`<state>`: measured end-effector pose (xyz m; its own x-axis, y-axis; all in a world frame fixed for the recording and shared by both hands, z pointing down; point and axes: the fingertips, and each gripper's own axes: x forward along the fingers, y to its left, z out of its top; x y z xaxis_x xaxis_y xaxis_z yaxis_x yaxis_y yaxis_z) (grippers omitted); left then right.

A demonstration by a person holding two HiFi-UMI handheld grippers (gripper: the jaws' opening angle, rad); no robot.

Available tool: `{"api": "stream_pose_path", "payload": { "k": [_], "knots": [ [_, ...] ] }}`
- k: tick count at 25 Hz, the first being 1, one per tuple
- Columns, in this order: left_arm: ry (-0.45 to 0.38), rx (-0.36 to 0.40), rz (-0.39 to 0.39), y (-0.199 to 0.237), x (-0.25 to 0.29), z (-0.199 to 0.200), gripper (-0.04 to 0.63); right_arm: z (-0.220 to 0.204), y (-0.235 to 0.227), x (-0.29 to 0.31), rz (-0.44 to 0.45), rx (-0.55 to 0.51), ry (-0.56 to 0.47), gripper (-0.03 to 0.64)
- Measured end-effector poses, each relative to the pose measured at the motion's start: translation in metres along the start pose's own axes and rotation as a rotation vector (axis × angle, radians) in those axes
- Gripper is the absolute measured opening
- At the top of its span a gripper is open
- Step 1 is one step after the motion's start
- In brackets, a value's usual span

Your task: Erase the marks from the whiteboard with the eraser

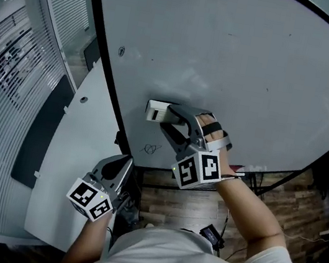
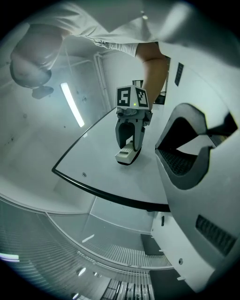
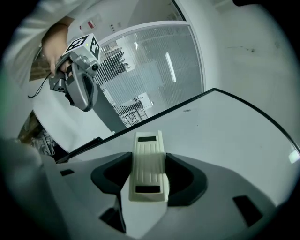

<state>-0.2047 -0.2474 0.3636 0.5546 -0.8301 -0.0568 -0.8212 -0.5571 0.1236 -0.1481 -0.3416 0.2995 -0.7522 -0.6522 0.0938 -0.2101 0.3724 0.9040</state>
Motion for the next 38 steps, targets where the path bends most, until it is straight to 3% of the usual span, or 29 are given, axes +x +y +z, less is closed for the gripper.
{"api": "stream_pose_path", "payload": {
  "k": [8,21,29,35,38],
  "knots": [
    [-0.023,0.034,0.021,-0.090,0.013,0.012,0.006,-0.014,-0.019,-0.109,-0.004,0.246,-0.087,0.235],
    [-0.046,0.062,0.052,-0.249,0.032,0.001,0.006,-0.069,-0.010,-0.295,-0.026,0.392,-0.096,0.235],
    [-0.012,0.087,0.064,-0.319,0.025,-0.002,0.006,-0.084,0.004,-0.377,-0.025,0.538,-0.110,0.233],
    [0.002,0.110,0.036,-0.364,0.010,-0.003,0.006,-0.070,0.033,-0.425,-0.045,0.621,-0.129,0.235],
    [0.008,0.113,0.012,-0.376,0.000,-0.006,0.006,-0.060,0.043,-0.439,-0.077,0.733,-0.190,0.233]
  ]
}}
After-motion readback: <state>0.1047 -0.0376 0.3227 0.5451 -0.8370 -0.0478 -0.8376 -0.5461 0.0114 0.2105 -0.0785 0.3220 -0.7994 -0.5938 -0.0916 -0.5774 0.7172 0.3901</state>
